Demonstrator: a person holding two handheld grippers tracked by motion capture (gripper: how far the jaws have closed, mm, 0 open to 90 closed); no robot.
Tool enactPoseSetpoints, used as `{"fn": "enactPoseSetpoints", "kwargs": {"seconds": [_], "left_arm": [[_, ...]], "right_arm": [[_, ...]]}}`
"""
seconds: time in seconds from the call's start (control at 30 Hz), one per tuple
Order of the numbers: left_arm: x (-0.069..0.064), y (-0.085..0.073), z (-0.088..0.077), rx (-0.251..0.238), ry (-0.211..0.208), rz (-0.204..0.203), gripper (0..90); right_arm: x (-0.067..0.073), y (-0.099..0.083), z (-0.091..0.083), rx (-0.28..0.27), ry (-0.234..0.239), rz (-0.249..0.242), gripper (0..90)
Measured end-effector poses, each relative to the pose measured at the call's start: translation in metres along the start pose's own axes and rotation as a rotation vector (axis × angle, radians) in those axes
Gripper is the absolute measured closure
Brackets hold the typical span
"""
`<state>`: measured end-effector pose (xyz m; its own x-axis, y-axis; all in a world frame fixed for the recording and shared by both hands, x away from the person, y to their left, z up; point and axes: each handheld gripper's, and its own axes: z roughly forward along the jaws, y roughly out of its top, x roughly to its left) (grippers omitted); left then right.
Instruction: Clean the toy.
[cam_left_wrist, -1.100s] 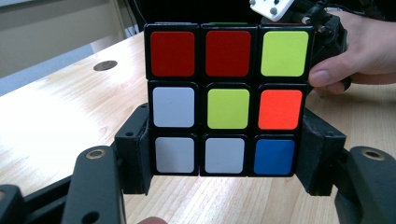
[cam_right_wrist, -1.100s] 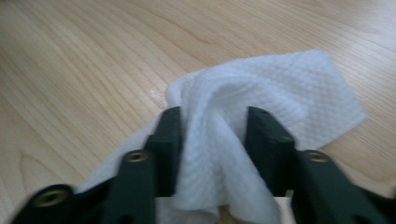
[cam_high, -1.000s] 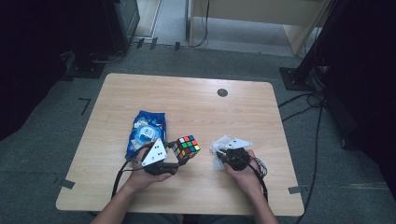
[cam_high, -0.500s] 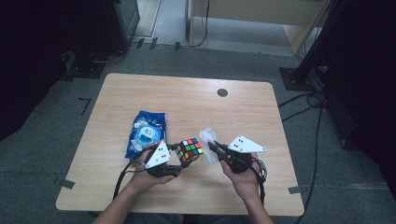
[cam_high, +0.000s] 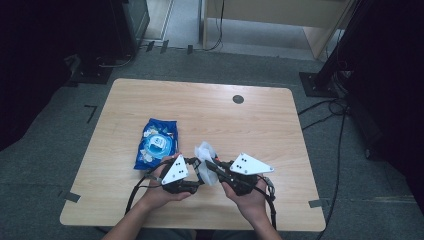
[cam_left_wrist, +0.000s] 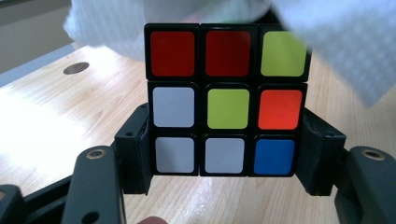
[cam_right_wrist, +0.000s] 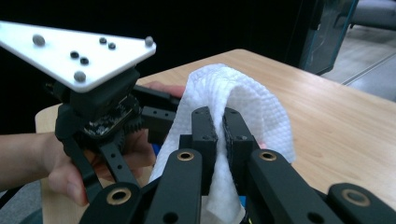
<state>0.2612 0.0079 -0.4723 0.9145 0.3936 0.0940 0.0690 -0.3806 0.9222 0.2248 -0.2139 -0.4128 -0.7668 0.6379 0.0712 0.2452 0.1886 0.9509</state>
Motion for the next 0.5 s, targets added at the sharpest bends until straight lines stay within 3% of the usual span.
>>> {"fn": "enactPoseSetpoints", "kwargs": {"seconds": [0.3, 0.5], "left_arm": [[-0.001, 0.000, -0.001, 0.002, -0.009, 0.008, 34.3], [-0.001, 0.002, -0.003, -0.005, -0.009, 0.013, 34.3]], "right_arm": [[-0.005, -0.006, 0.003, 0.019, -0.013, 0.008, 86.1], [-0.018, -0.012, 0.002, 0.034, -0.059, 0.037, 86.0]]}}
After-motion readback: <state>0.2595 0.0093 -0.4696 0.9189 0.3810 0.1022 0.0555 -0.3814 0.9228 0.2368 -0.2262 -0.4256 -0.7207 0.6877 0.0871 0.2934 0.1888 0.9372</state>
